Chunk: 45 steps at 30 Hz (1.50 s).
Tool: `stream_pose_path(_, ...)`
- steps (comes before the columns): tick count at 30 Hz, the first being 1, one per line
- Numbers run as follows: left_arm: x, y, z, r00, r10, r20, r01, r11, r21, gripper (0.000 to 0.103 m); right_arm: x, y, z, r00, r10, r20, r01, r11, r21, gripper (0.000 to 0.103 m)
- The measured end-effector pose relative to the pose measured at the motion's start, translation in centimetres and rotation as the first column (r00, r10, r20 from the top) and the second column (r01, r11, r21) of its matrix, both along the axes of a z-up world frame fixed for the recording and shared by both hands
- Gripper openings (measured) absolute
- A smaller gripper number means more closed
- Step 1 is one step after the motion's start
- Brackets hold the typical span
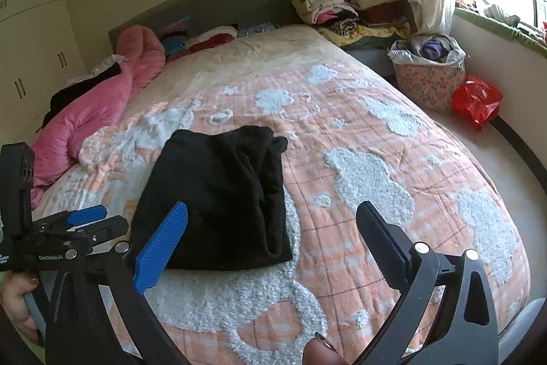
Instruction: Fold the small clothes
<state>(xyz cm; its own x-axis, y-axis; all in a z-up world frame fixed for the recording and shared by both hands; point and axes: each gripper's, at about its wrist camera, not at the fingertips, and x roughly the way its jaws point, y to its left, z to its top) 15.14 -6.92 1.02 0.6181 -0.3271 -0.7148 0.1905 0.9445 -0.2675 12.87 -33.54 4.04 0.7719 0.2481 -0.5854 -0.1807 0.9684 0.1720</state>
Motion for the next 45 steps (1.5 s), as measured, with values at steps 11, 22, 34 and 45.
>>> stream_pose_path(11,-2.6,1.5,2.3,0.996,0.023,0.085,-0.022,1.000,-0.007,0.094,-2.8,1.4,2.1,0.996,0.010,0.092,-0.007,1.000,-0.028,0.099)
stream_pose_path(22,-4.9,2.5,3.5,0.990,0.029,0.141,-0.030,1.000,-0.001,0.094,-5.2,2.3,2.9,0.989,0.024,0.143,-0.021,0.999,-0.027,0.099)
stream_pose_path(34,-7.8,3.6,3.6,0.978,0.039,0.204,-0.045,0.999,0.026,0.094,-7.5,3.4,3.0,0.982,0.031,0.188,-0.023,0.999,-0.049,0.099)
stream_pose_path(45,-9.8,4.2,3.2,0.972,0.043,0.231,-0.055,0.998,0.044,0.094,-9.4,4.0,2.4,0.981,0.009,0.196,-0.001,0.999,-0.040,0.099)
